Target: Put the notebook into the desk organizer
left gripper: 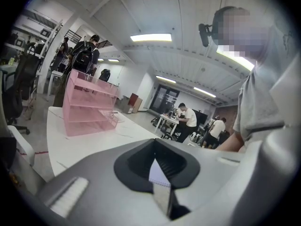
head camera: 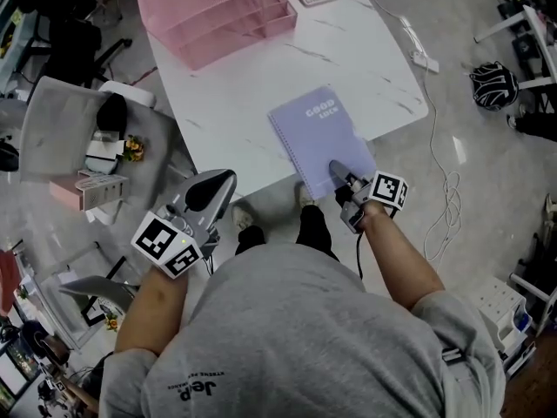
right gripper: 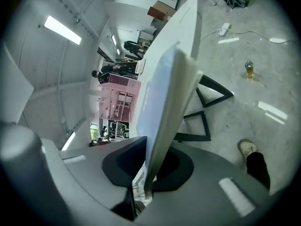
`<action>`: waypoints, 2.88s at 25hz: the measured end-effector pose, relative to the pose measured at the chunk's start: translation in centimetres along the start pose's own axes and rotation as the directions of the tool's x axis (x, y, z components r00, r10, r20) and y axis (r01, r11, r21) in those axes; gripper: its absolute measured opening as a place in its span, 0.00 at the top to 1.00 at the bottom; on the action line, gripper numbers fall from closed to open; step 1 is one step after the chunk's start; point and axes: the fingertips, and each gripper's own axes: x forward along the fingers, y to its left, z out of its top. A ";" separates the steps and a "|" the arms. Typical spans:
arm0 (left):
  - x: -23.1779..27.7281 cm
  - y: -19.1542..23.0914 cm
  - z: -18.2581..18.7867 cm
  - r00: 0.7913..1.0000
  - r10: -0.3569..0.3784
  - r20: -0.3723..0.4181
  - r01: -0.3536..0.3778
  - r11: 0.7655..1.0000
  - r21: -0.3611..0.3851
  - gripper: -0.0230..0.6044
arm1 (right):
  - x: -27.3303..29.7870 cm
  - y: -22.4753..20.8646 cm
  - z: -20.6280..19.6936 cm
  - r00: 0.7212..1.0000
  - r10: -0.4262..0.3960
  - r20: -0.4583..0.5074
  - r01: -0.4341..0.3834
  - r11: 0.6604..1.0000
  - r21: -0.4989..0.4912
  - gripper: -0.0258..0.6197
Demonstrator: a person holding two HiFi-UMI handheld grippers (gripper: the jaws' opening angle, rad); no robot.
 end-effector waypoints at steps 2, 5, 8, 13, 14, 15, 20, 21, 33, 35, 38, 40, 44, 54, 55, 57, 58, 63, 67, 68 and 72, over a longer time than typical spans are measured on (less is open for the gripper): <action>-0.3 0.0 0.3 1.000 0.002 0.014 -0.002 1.000 0.000 0.87 | -1.0 1.2 -0.1 1.000 -0.026 -0.015 0.025 0.998 -0.063 0.91; -0.7 0.0 0.9 0.999 0.006 0.036 -0.006 1.000 -0.002 0.87 | -2.0 3.9 0.0 0.996 -0.068 -0.057 0.048 0.957 -0.286 0.91; -1.2 0.0 1.8 0.998 0.013 0.065 -0.013 1.000 0.000 0.87 | -2.0 7.6 0.4 0.985 -0.123 -0.117 0.026 0.792 -0.611 0.91; -2.9 0.9 2.6 0.993 0.047 0.104 -0.046 0.999 -0.005 0.87 | 0.4 14.4 0.3 0.967 -0.168 -0.191 -0.104 0.425 -0.899 0.91; -3.2 1.1 2.6 0.993 0.055 0.108 -0.055 0.998 -0.008 0.87 | 1.0 15.6 0.4 0.966 -0.175 -0.190 -0.122 0.343 -0.932 0.91; -3.6 1.3 2.6 0.992 0.063 0.111 -0.063 0.998 -0.010 0.87 | 1.4 16.7 0.5 0.965 -0.187 -0.182 -0.136 0.239 -0.962 0.91; -5.5 2.1 2.4 0.987 0.102 0.127 -0.100 0.995 -0.022 0.87 | 2.9 21.0 1.9 0.972 -0.220 -0.086 -0.125 -0.169 -0.978 0.91; -5.9 2.4 2.4 0.985 0.112 0.130 -0.109 0.994 -0.027 0.87 | 3.3 21.4 2.6 0.975 -0.213 -0.071 -0.105 -0.156 -0.982 0.91; -8.7 5.1 1.1 0.976 0.178 0.123 -0.169 0.982 -0.080 0.87 | 8.5 22.5 5.8 0.982 -0.171 -0.085 -0.080 0.036 -0.996 0.91; -8.4 5.8 0.7 0.978 0.172 0.119 -0.160 0.982 -0.103 0.87 | 9.1 22.9 4.7 0.977 -0.148 -0.153 -0.140 0.094 -0.986 0.91; -6.2 7.1 -1.3 0.986 0.141 0.087 -0.124 0.976 -0.180 0.87 | 9.4 23.6 2.8 0.964 -0.090 -0.250 -0.231 0.180 -0.956 0.91; -3.7 8.1 -3.0 0.992 0.091 0.082 -0.062 0.951 -0.302 0.87 | 9.3 24.2 1.7 0.955 -0.054 -0.293 -0.275 0.215 -0.937 0.91; 2.3 10.3 -4.7 0.981 -0.055 0.184 0.155 0.794 -0.588 0.54 | 9.4 25.8 0.3 0.929 0.042 -0.368 -0.361 0.321 -0.875 0.91; 8.0 12.5 0.1 0.871 -0.070 0.486 0.414 0.638 -0.650 0.77 | 10.6 23.1 1.4 0.895 0.257 -0.364 -0.425 0.740 -0.522 0.91; 8.5 13.0 -0.3 0.896 -0.061 0.440 0.366 0.663 -0.653 0.77 | 11.0 22.3 1.7 0.901 0.256 -0.349 -0.409 0.770 -0.490 0.91; 9.3 13.7 -1.2 0.940 -0.062 0.335 0.278 0.709 -0.648 0.78 | 11.8 20.5 2.1 0.915 0.238 -0.324 -0.368 0.822 -0.434 0.91; 9.6 14.1 -1.7 0.959 -0.065 0.275 0.233 0.732 -0.641 0.80 | 12.3 19.6 2.2 0.922 0.227 -0.314 -0.346 0.846 -0.405 0.91; 11.4 15.8 -4.4 0.997 -0.066 -0.034 0.033 0.804 -0.593 0.80 | 14.3 15.5 1.9 0.955 0.127 -0.269 -0.209 0.930 -0.303 0.91; 12.4 17.1 -3.7 0.991 -0.109 -0.072 0.041 0.778 -0.627 0.80 | 15.2 16.0 2.8 0.964 0.146 -0.222 -0.210 0.930 -0.302 0.91; 12.7 17.5 -3.4 0.990 -0.117 -0.076 0.042 0.768 -0.639 0.80 | 15.4 16.2 3.1 0.966 0.152 -0.210 -0.211 0.931 -0.297 0.91; 13.9 19.3 -2.6 0.984 -0.145 -0.103 0.037 0.733 -0.679 0.80 | 16.6 16.7 4.3 0.974 0.163 -0.159 -0.201 0.942 -0.270 0.91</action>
